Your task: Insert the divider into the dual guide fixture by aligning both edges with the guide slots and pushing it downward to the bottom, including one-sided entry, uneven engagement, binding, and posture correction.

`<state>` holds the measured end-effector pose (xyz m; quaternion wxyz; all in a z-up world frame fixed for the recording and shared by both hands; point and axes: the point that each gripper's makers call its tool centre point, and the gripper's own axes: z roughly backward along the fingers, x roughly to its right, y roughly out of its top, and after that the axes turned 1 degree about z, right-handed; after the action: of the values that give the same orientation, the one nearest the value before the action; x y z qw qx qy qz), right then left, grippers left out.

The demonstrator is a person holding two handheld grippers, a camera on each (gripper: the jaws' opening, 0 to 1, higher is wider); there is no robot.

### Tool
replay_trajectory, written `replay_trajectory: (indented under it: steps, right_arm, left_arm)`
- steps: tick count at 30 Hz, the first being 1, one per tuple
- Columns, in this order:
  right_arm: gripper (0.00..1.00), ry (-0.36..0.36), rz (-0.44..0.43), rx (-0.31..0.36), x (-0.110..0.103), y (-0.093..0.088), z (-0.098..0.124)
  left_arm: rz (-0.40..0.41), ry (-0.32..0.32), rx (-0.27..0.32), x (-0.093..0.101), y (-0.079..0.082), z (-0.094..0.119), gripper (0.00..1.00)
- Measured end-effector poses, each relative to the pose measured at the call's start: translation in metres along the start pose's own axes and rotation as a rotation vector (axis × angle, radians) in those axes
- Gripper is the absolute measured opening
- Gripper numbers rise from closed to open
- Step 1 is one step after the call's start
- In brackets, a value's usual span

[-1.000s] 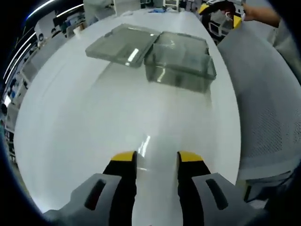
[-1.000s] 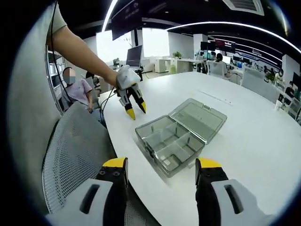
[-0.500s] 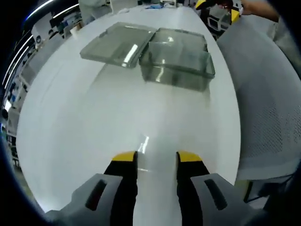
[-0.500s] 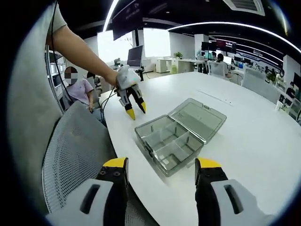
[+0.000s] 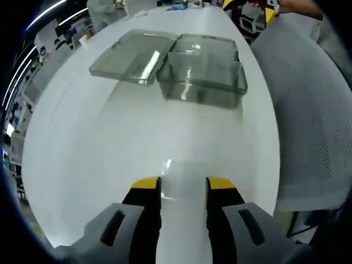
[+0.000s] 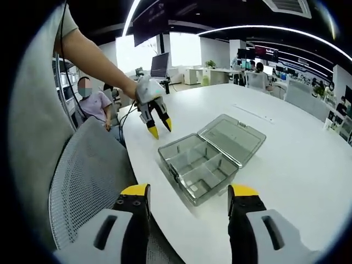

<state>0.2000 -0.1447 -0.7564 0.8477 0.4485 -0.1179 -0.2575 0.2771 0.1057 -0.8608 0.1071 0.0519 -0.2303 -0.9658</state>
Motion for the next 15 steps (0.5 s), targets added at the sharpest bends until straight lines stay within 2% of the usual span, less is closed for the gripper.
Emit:
replay_trajectory:
  steps: [15]
  right_arm:
    - [0.53, 0.021, -0.001, 0.006, 0.002, 0.002, -0.007]
  left_arm:
    - [-0.008, 0.013, 0.019, 0.003, 0.013, 0.006, 0.28]
